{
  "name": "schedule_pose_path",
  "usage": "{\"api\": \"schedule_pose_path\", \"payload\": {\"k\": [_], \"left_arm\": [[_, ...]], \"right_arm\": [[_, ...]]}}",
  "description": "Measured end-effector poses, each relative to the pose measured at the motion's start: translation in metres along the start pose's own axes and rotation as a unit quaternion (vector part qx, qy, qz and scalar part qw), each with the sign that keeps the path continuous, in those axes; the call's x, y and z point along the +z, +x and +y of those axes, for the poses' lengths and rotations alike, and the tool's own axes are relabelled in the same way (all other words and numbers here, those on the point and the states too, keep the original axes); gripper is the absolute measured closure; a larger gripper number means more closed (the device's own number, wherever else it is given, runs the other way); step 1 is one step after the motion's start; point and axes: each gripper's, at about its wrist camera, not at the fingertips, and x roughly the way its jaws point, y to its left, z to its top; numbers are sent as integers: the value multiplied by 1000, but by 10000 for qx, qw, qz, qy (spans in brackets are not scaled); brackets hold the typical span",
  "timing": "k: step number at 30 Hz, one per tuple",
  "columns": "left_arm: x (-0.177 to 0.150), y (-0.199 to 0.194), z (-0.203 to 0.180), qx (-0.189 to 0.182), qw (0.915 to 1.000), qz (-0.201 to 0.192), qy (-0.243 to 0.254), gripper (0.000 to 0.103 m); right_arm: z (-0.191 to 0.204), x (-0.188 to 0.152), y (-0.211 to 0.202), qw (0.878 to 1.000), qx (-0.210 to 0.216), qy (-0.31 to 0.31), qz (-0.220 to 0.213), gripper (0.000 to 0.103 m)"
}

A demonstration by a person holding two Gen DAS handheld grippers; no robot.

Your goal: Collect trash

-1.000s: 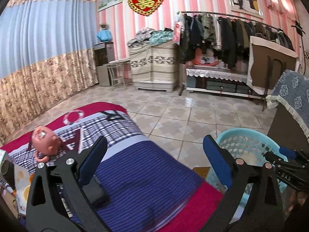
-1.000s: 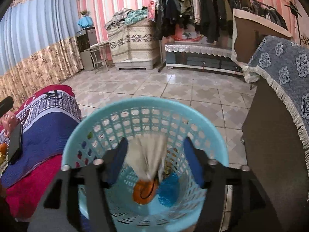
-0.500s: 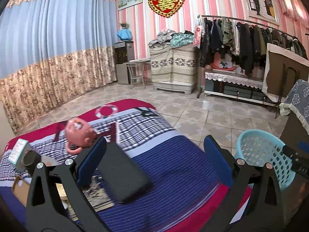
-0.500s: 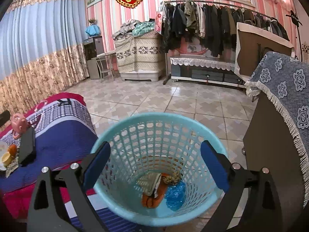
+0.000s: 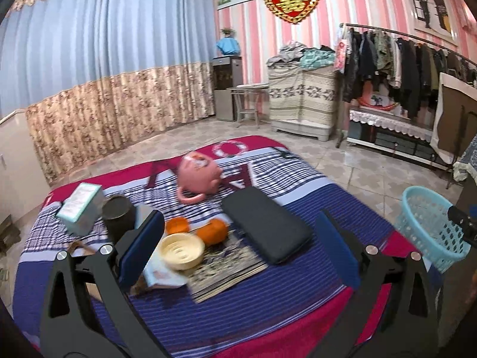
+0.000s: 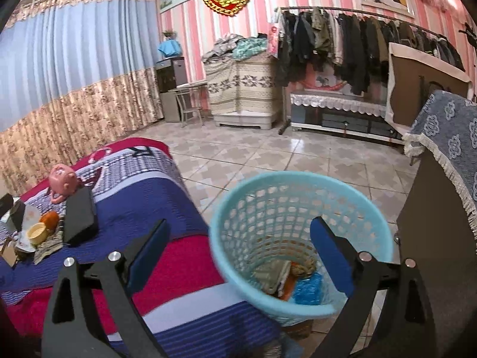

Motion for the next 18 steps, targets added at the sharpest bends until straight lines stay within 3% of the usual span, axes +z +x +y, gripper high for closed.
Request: {"api": "schedule_pose_path", "payload": {"k": [18], "left_arm": [[-28, -9, 73, 493, 9976, 232, -433, 6]], "right_arm": [[81, -20, -25, 9962, 522, -692, -32, 10]]}}
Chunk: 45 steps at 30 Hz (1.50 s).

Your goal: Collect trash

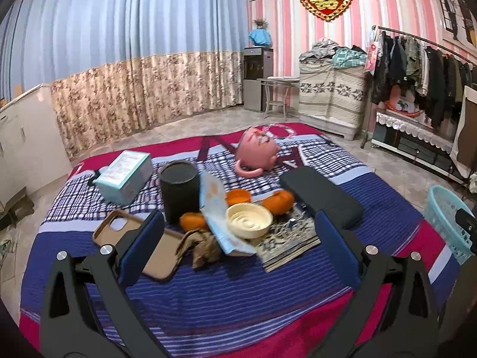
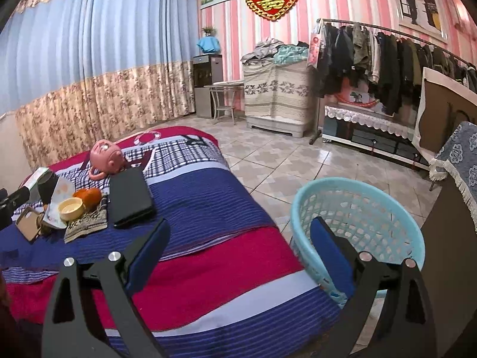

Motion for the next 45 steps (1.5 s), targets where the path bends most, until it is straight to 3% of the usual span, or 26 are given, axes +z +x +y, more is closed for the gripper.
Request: {"api": "schedule_pose_path", "payload": {"k": [13, 18, 23, 28, 30, 33, 40, 43, 45], "left_arm": [[-25, 12, 55, 384, 9982, 337, -305, 6], [-29, 26, 63, 379, 9976, 463, -343, 6], [-29, 56, 61, 126, 9964, 762, -347, 6], [-33, 82, 62, -125, 9927, 1097, -478, 21], [-35, 88, 61, -254, 9911, 1217, -467, 39], [-35, 88, 57, -520, 9904, 1209, -431, 55], [-33, 59, 64, -376, 9949, 901, -259, 58], [-32, 46, 78, -66, 9971, 725, -210, 58], [-31, 42, 93, 94, 9972, 686, -288, 66]], "right_arm": [[38, -18, 24, 9984, 311, -333, 347, 10], [51, -22, 31, 9974, 353, -473, 425, 10], [59, -20, 38, 9965, 435, -489, 522, 10], [61, -21, 39, 9961, 424, -549, 553, 10], [61, -22, 41, 9959, 419, -541, 596, 10], [66, -22, 44, 9954, 483, -499, 657, 10], [93, -16, 46, 9932, 676, -741, 584, 10], [110, -13, 48, 9912, 859, -840, 562, 10], [122, -12, 50, 9891, 1001, -913, 578, 10]]}}
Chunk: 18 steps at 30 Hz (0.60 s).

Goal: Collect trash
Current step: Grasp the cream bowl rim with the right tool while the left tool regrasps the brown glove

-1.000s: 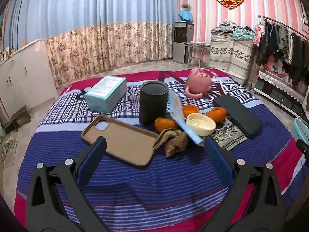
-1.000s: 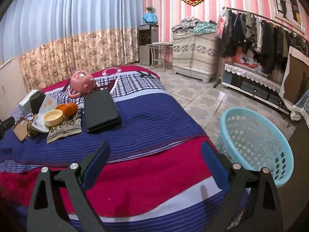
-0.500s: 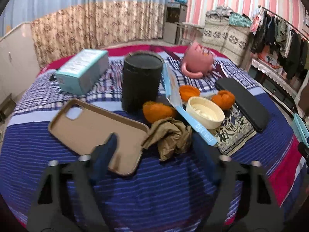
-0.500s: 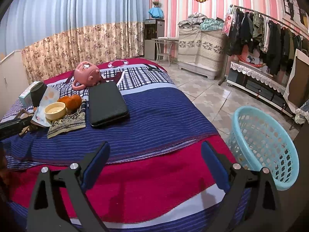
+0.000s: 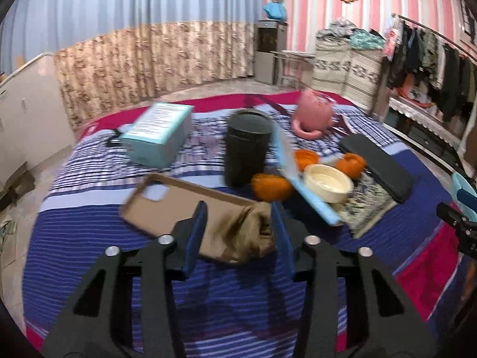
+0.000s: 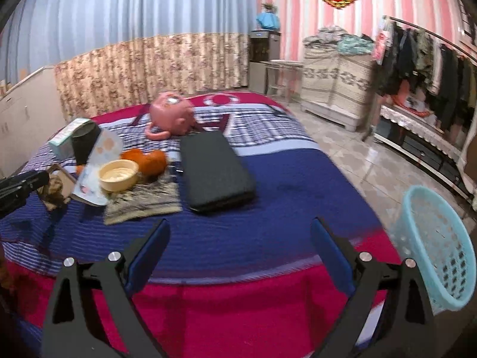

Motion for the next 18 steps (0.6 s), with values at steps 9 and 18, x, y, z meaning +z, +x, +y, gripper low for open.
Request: {"api": "schedule_pose_path", "payload": {"k": [9, 18], "left_arm": [[-6, 8, 56, 423, 9979, 84, -473, 69], [-13, -1, 57, 546, 9979, 17, -359, 44]], "right_arm": [[76, 25, 34, 9955, 743, -563, 166, 10], [117, 36, 87, 9883, 1244, -437, 764, 26]]}}
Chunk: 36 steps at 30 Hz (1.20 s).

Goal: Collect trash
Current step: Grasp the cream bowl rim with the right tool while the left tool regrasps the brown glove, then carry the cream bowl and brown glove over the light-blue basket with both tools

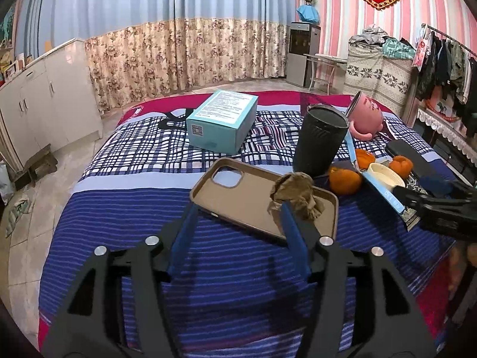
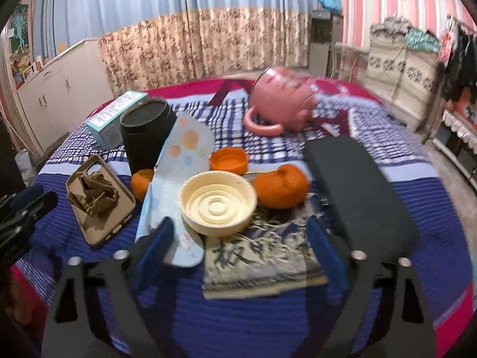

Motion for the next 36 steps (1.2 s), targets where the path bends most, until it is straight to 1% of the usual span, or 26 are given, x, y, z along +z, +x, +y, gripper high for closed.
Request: {"api": "schedule_pose_path", "payload": {"k": [4, 5, 6, 7, 8, 10, 12, 17, 19, 20, 21, 22, 23, 26, 28, 33, 36], "left_arm": [[3, 1, 3, -28, 10000, -16, -72, 34], [4, 1, 3, -49, 9999, -24, -84, 30], [5, 1, 2, -63, 9999, -41, -89, 26], [6, 1, 0, -86, 9999, -52, -83, 24], [8, 3, -3, -131, 9999, -42, -55, 22], [11, 8, -9, -196, 9998, -9, -17, 22], [12, 18, -14, -319, 9994, 119, -58, 22], [14, 37, -22, -460, 9983, 322, -154, 22], [13, 42, -26, -488, 9980, 371, -135, 34], [13, 45, -29, -532, 9976, 441, -95, 50], [13, 47, -30, -557, 9972, 485, -68, 63], [13, 48, -31, -600, 9969, 514, -49, 66], [13, 48, -32, -596, 9970, 498, -50, 68], [13, 45, -35, -466, 9978, 477, -2, 68], [15, 42, -34, -416, 9981, 451, -61, 68], [26, 20, -40, -331, 9992, 167, -179, 68], [37, 5, -53, -411, 9991, -32, -122, 68]], "right_arm": [[1, 8, 20, 9992, 211, 279, 185, 27], [2, 10, 22, 9990, 246, 302, 197, 28], [3, 11, 25, 9989, 286, 305, 212, 37], [4, 12, 27, 9987, 361, 276, 233, 43], [4, 12, 28, 9987, 381, 251, 244, 43], [3, 9, 23, 9990, 366, 195, 179, 43], [2, 4, 16, 9991, 368, 155, 162, 43], [-12, -17, -14, 9996, 264, 100, 76, 43], [-18, -24, -28, 9998, 182, 20, 29, 43], [-21, -27, -34, 9999, 133, -3, -7, 43], [-24, -31, -40, 10000, 84, -21, -49, 43], [-27, -35, -49, 9999, 1, -43, -135, 43], [-30, -37, -54, 9998, -44, -44, -181, 43], [-44, -43, -75, 9989, -268, 22, -386, 43], [-54, -46, -88, 9977, -441, 62, -505, 43], [-82, -54, -115, 9936, -849, 207, -712, 43], [-98, -60, -126, 9911, -1025, 300, -791, 43]]}}
